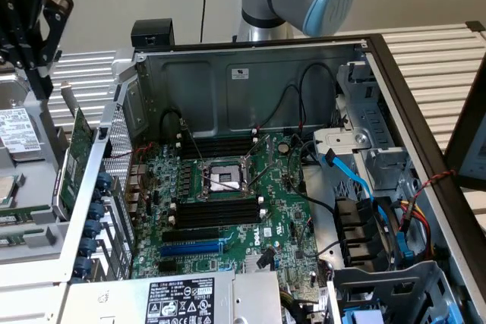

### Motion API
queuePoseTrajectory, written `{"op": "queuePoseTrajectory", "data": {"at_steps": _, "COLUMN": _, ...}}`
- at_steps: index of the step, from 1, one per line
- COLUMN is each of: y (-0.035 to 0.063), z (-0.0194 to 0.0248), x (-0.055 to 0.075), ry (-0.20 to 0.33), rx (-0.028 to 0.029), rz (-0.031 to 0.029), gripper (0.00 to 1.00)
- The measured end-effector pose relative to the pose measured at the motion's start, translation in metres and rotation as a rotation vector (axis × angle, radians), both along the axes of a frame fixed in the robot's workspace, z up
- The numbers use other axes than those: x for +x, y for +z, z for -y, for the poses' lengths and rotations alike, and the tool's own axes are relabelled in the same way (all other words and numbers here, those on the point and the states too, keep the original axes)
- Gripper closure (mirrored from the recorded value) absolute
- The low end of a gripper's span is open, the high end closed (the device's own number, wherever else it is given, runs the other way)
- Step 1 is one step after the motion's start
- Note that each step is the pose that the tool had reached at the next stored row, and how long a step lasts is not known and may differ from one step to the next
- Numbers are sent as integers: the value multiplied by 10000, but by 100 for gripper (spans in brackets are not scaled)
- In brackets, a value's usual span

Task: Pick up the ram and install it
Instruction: 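Reach for the ram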

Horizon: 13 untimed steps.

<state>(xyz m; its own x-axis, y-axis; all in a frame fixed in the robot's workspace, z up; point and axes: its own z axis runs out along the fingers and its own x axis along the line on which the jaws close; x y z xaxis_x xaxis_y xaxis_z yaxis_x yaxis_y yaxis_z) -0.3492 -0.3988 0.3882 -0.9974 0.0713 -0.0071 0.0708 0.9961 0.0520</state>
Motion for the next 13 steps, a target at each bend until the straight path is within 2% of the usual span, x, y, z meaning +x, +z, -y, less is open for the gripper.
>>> {"op": "queuePoseTrajectory", "data": {"at_steps": 4, "y": -21, "z": 0, "x": -147, "ry": 0, "rx": 23, "rz": -195, "gripper": 90}}
{"op": "queuePoseTrajectory", "data": {"at_steps": 7, "y": -34, "z": 0, "x": -280, "ry": 0, "rx": 51, "rz": -316, "gripper": 90}}
{"op": "queuePoseTrajectory", "data": {"at_steps": 9, "y": -42, "z": 0, "x": -371, "ry": 0, "rx": 61, "rz": -353, "gripper": 90}}
{"op": "queuePoseTrajectory", "data": {"at_steps": 13, "y": -59, "z": 0, "x": -551, "ry": 0, "rx": 60, "rz": -351, "gripper": 90}}
